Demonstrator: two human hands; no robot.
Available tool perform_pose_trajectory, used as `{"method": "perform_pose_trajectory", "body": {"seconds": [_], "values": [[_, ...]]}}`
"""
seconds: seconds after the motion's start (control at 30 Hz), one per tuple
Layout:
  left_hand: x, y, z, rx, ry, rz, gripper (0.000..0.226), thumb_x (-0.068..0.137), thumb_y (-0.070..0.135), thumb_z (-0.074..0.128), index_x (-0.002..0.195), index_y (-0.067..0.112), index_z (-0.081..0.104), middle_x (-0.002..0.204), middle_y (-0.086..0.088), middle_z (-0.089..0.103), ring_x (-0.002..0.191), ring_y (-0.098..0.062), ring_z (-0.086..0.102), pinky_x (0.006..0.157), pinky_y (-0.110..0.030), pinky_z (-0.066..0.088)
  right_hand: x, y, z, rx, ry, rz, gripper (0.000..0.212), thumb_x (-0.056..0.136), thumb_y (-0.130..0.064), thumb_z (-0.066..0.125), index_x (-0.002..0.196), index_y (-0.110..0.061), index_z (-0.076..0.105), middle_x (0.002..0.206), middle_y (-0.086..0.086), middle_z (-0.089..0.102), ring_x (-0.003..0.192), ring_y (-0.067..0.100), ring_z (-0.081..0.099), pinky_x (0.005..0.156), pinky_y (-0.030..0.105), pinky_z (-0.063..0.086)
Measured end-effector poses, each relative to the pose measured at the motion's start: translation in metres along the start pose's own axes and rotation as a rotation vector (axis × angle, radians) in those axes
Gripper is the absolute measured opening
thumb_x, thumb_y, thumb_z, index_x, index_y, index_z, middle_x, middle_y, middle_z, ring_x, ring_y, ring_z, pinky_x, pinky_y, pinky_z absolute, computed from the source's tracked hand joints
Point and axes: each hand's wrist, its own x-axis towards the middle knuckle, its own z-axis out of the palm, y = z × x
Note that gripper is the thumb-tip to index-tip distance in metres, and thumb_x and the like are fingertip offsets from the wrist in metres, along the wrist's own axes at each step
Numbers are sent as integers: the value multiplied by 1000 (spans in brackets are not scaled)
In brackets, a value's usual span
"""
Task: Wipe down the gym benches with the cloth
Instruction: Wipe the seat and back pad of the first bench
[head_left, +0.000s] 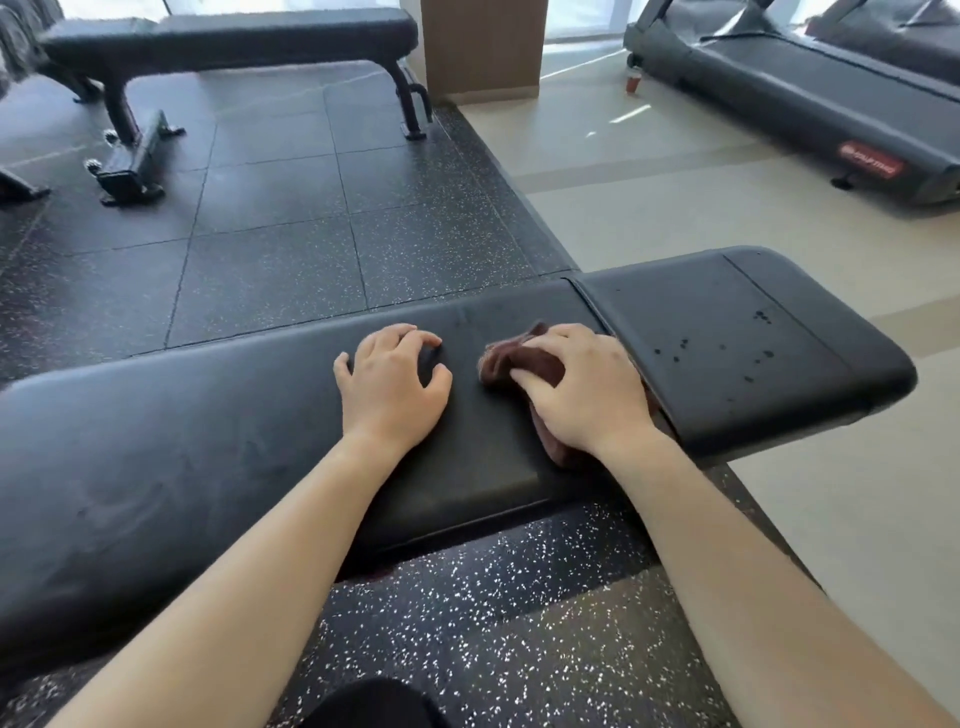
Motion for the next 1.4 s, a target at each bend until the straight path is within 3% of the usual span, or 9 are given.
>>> {"method": "perform_pose_trajectory", "body": {"seconds": [0.1, 0.2, 0.37, 0.53, 0.67, 0.83, 1.13, 1.27, 1.4], "values": [[-5, -2, -7, -10, -32, 70, 29, 85, 31, 54, 112, 27, 60, 130, 4, 53, 125, -19, 43, 109, -50, 25, -53, 11, -3, 39, 132, -75, 28, 82, -46, 62, 106, -33, 67, 120, -10, 59, 109, 24, 51, 92, 47, 44], [-26, -11, -17, -18, -45, 147, 27, 86, 30, 54, 112, 23, 61, 124, 4, 56, 117, -20, 49, 103, -39, 37, -80, 13, 5, 16, 278, -124, 24, 85, -43, 60, 105, -30, 67, 120, -6, 60, 109, 27, 52, 89, 47, 45], [-86, -36, -40, 13, 24, 99, 27, 88, 30, 53, 114, 24, 61, 126, 6, 55, 117, -15, 48, 96, -26, 35, -116, -17, 43, 71, 387, -239, 27, 84, -36, 64, 110, -28, 66, 126, 1, 58, 115, 32, 49, 84, 46, 44], [-108, -62, -65, 73, 111, -19, 24, 89, 23, 53, 111, 22, 62, 122, 2, 58, 115, -19, 50, 97, -31, 37, -131, -61, 73, 56, 361, -363, 29, 84, -39, 59, 112, -31, 63, 129, 2, 57, 118, 34, 49, 87, 49, 43], [-111, -68, -66, 62, 146, -40, 22, 90, 23, 52, 109, 20, 63, 120, 1, 58, 115, -18, 50, 95, -26, 34, -127, -28, 68, 52, 418, -425, 31, 86, -40, 59, 115, -30, 62, 130, 2, 56, 120, 33, 48, 88, 46, 42], [-110, -66, -62, 69, 169, -41, 22, 90, 29, 50, 107, 23, 63, 117, 2, 58, 113, -21, 50, 95, -34, 40, -116, 11, 55, 79, 594, -257, 26, 88, -35, 62, 110, -22, 67, 127, 6, 58, 117, 34, 49, 93, 46, 40], [-109, -66, -63, 83, 146, -27, 22, 90, 28, 50, 108, 23, 63, 118, 2, 58, 114, -20, 49, 95, -32, 36, -128, -66, 72, 55, 382, -319, 29, 81, -36, 65, 109, -29, 65, 128, 4, 58, 117, 35, 51, 87, 51, 44], [-104, -47, -59, 98, 78, 16, 22, 90, 27, 52, 108, 21, 63, 118, 0, 58, 113, -23, 51, 99, -39, 40, -122, -42, 61, 51, 369, -339, 29, 83, -38, 63, 112, -31, 64, 129, 1, 57, 119, 32, 50, 86, 48, 44], [-96, -7, -37, 75, 7, 109, 25, 90, 28, 53, 111, 20, 63, 120, -1, 58, 112, -24, 52, 100, -45, 38, -106, 13, 35, 71, 459, -200, 27, 85, -35, 64, 111, -29, 66, 128, 1, 58, 118, 31, 50, 85, 48, 45]]}}
